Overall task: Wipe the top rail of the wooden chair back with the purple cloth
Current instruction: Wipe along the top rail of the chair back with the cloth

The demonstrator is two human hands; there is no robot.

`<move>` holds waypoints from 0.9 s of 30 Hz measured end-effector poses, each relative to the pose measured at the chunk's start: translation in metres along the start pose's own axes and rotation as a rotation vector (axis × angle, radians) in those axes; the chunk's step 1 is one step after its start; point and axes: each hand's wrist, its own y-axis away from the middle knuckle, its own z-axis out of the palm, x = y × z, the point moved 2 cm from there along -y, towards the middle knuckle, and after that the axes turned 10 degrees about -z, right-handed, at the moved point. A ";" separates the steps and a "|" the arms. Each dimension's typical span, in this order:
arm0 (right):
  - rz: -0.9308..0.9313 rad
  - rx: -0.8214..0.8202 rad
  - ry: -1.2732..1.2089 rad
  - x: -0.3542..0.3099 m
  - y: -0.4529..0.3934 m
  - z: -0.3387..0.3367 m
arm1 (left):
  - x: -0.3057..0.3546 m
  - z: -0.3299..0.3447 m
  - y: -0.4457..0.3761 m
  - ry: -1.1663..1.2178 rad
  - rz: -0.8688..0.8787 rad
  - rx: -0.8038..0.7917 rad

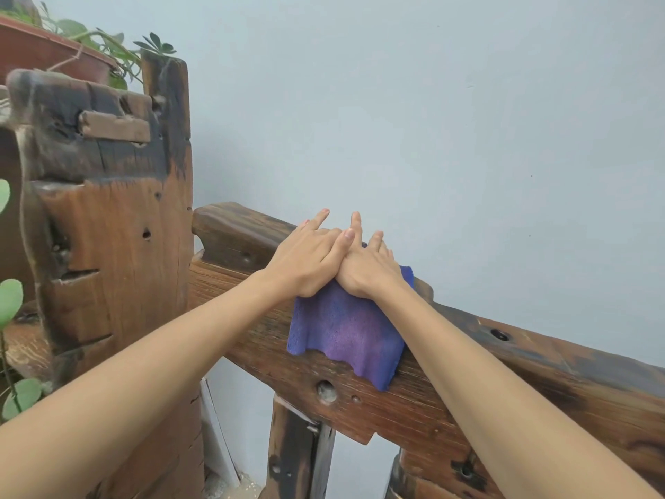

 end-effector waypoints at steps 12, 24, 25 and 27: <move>0.068 0.172 0.083 -0.032 -0.013 0.006 | -0.036 -0.010 -0.009 -0.027 0.001 0.113; -0.004 0.017 0.194 -0.060 -0.052 0.004 | -0.066 -0.028 -0.019 -0.046 -0.048 0.131; -0.012 0.012 0.201 -0.061 -0.054 0.003 | -0.068 -0.029 -0.019 -0.053 -0.055 0.137; -0.047 -0.002 0.213 -0.062 -0.060 0.003 | -0.071 -0.032 -0.020 -0.089 -0.068 0.144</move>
